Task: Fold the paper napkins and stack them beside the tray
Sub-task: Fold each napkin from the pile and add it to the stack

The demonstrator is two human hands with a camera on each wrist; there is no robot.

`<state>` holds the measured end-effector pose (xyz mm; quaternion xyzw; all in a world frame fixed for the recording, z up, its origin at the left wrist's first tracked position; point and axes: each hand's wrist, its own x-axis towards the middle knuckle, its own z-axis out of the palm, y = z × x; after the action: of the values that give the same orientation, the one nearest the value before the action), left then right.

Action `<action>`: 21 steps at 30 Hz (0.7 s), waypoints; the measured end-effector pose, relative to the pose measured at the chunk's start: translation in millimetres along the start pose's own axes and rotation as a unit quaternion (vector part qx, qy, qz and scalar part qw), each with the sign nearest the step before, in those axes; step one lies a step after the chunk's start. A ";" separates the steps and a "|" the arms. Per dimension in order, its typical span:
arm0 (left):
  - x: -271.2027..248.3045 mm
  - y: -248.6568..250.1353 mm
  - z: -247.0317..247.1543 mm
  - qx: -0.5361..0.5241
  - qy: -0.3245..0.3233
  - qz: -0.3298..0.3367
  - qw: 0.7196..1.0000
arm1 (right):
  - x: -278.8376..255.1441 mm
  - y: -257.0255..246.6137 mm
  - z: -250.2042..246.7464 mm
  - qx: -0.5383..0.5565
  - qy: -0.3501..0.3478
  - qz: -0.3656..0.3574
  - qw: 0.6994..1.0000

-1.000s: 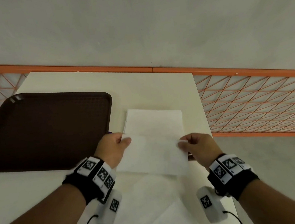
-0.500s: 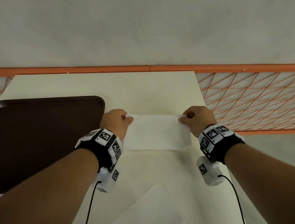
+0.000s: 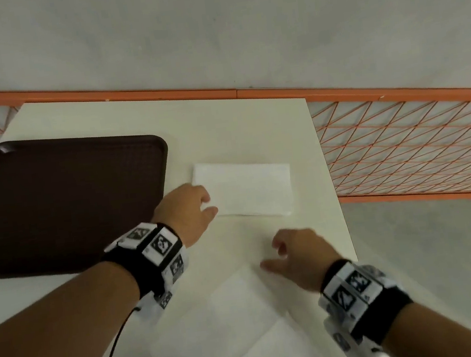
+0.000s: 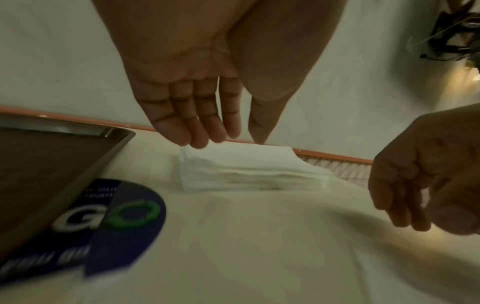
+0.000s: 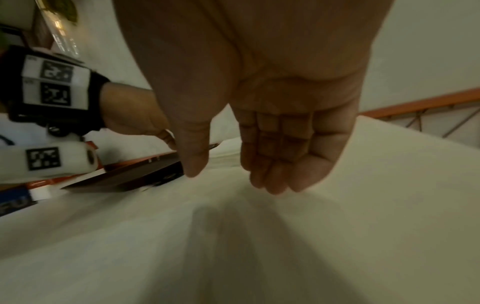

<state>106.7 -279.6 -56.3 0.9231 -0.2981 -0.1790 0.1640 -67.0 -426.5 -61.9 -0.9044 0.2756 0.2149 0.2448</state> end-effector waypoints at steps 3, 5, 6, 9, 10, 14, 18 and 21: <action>-46.7 -3.4 13.9 0.017 -0.085 -0.019 0.996 | -35.4 -10.8 34.0 -0.024 -0.049 0.035 0.998; -75.0 -9.6 24.0 0.027 -0.130 -0.035 0.991 | -51.7 -17.8 52.6 -0.038 -0.048 0.037 0.997; -86.4 -13.7 27.6 0.030 -0.141 -0.041 0.989 | -56.5 -20.8 59.5 -0.042 -0.042 0.036 0.998; -110.4 -25.8 30.9 0.020 -0.143 -0.064 0.987 | -59.8 -25.4 70.3 0.013 -0.033 0.067 0.997; -116.2 -29.0 31.0 0.013 -0.140 -0.071 0.988 | -58.3 -24.5 71.3 0.049 -0.029 0.085 0.995; -135.6 -37.2 29.9 -0.007 -0.140 -0.087 0.986 | -52.8 -16.1 71.1 0.146 0.005 0.103 0.984; -153.2 -42.8 33.2 -0.018 -0.161 -0.085 0.983 | -56.6 -15.7 70.9 0.146 0.025 0.102 0.984; -162.7 -42.0 38.3 -0.004 -0.169 -0.069 0.983 | -64.1 -22.4 75.7 0.074 0.033 0.106 0.991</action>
<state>-12.4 -155.7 -69.5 0.8973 -0.2563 -0.3447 0.1022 -121.1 -342.5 -80.7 -0.8563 0.3929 0.1883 0.2773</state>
